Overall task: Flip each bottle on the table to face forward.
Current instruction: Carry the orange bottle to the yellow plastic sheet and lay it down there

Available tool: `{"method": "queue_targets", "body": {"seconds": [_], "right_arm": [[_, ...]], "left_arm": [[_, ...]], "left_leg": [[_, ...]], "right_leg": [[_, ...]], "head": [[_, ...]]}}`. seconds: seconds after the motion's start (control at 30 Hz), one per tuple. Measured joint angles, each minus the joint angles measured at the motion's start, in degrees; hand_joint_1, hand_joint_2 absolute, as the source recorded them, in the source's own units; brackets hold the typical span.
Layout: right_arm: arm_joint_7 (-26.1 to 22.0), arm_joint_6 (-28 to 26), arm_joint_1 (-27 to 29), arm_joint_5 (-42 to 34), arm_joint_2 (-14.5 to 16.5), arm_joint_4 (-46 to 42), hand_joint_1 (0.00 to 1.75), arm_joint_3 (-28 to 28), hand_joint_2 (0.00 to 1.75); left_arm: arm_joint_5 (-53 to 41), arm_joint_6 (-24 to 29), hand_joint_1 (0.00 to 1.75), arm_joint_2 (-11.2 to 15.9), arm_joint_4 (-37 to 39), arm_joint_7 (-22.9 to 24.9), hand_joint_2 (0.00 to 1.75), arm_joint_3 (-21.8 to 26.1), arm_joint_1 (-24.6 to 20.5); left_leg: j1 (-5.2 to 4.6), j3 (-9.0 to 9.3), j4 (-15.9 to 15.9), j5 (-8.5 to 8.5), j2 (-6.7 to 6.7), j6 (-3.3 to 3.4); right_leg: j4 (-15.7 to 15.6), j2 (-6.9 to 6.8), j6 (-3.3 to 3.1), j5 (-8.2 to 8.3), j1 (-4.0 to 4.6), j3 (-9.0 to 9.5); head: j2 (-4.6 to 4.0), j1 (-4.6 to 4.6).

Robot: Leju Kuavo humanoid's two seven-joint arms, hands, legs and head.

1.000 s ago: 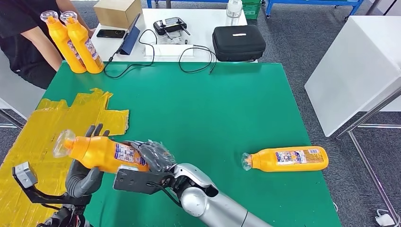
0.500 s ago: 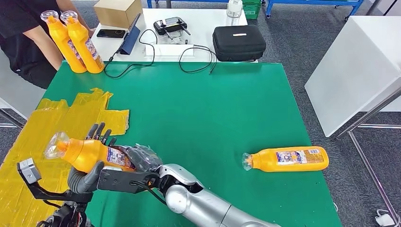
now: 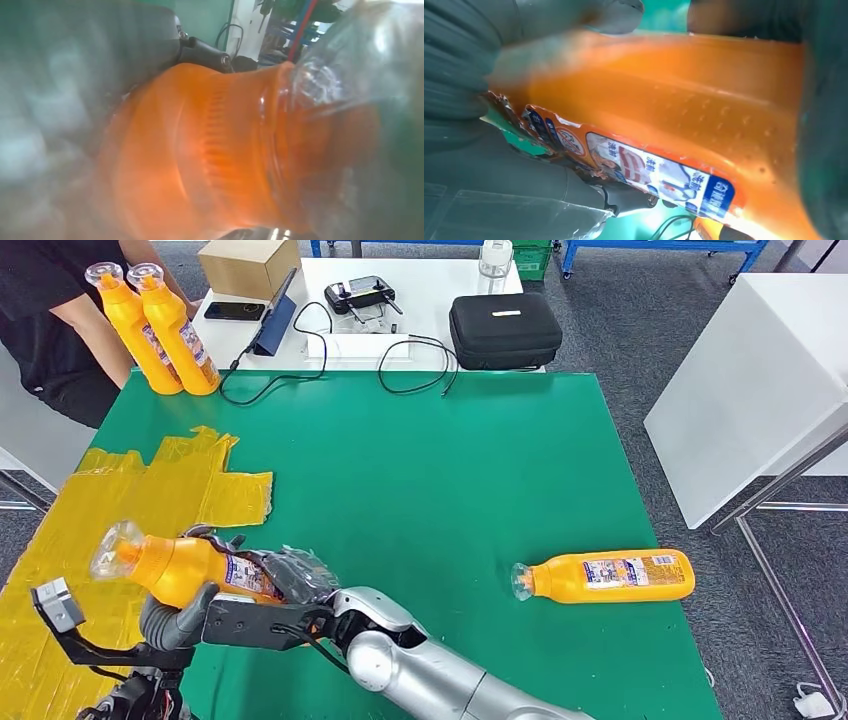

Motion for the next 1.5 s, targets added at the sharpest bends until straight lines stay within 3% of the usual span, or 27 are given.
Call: {"method": "queue_targets", "body": {"seconds": [0.07, 0.17, 0.2, 0.3, 0.5, 0.77, 0.93, 1.03, 1.3, 1.5], "right_arm": [[0.0, 0.0, 0.01, 0.0, 0.01, 0.08, 1.7, -0.01, 1.75], [0.0, -0.2, 0.0, 0.12, -0.01, 0.14, 0.43, -0.03, 1.75], [0.01, -0.61, 0.04, 0.33, -0.05, 0.14, 0.03, -0.04, 1.31], [0.09, -3.28, 0.98, 1.79, -0.84, -0.56, 0.0, -0.52, 0.0], [0.71, -5.53, 9.0, 7.38, -6.67, -12.87, 0.0, -7.83, 0.0], [0.99, -4.85, 13.24, 9.04, -9.81, -21.39, 0.0, -12.89, 0.0], [-1.1, -5.66, 16.71, 9.29, -12.31, -27.62, 0.0, -15.74, 0.0], [-1.99, -4.63, 19.1, 9.2, -14.07, -32.57, 0.0, -17.76, 0.0], [-2.88, -2.64, 22.39, 7.74, -16.49, -40.12, 0.0, -20.56, 0.0], [-3.13, -1.04, 22.92, 6.46, -17.02, -41.64, 0.0, -21.11, 0.0]], "left_arm": [[-0.03, -0.01, 1.75, 0.0, 0.0, -0.04, 1.75, 0.0, 0.01], [-0.7, 0.21, 1.75, -0.05, 0.0, -0.34, 1.75, -0.01, 0.04], [-1.64, 0.67, 1.75, -0.1, -0.01, -0.71, 1.75, -0.01, 0.05], [-9.7, 5.25, 1.75, -0.48, -0.38, -3.09, 1.75, -0.04, 0.05], [-39.96, 25.69, 1.75, -1.25, -3.49, -7.32, 1.75, 1.27, -0.25], [-45.01, 29.43, 1.75, -1.73, -4.55, -7.45, 1.75, 2.12, -0.77], [-65.79, 42.51, 1.75, -1.93, -4.53, -6.93, 1.75, 3.69, -0.72], [-75.93, 47.49, 1.75, -1.72, -3.96, -6.38, 1.75, 5.29, -0.61], [-101.91, 53.57, 1.75, 0.81, 1.2, -0.04, 1.75, 6.22, 0.01], [-119.49, 53.85, 1.75, 3.7, 10.74, 8.51, 1.75, 0.81, -0.34]], "left_leg": [[0.0, 0.0, 0.0, 0.0, 0.0, 0.0], [-0.01, 0.0, 0.0, 0.0, 0.0, 0.0], [-0.01, 0.0, 0.0, 0.0, 0.0, 0.0], [-0.01, 0.0, 0.0, 0.0, -0.04, 0.0], [-0.04, -0.03, 0.01, -0.01, -0.05, 0.01], [-0.02, -0.02, 0.01, 0.0, -0.02, 0.0], [-0.01, -0.03, 0.01, -0.01, -0.06, 0.0], [-0.02, -0.05, 0.01, -0.01, -0.05, 0.01], [-0.03, -0.05, 0.01, -0.02, -0.05, 0.01], [-0.03, -0.02, 0.01, -0.01, -0.03, 0.01]], "right_leg": [[0.0, 0.0, 0.0, 0.0, 0.0, 0.0], [0.0, 0.0, 0.0, 0.0, 0.0, 0.0], [0.0, 0.0, 0.0, 0.0, 0.0, 0.0], [-0.01, -0.02, 0.0, 0.0, 0.0, 0.0], [-0.02, -0.04, 0.01, 0.0, -0.02, 0.01], [-0.01, -0.03, 0.0, 0.0, 0.0, 0.0], [-0.01, -0.04, 0.0, 0.0, 0.0, 0.01], [-0.01, -0.03, 0.01, 0.0, -0.01, 0.0], [-0.03, -0.04, 0.0, 0.0, -0.01, -0.03], [-0.03, -0.04, 0.0, 0.01, -0.01, -0.02]], "head": [[0.0, 0.0], [0.0, 0.01], [0.0, 0.0], [0.0, -0.01], [0.0, 0.01], [0.0, -0.01], [0.0, 0.0], [0.0, -0.01], [0.0, 0.0], [0.0, -0.01]]}}
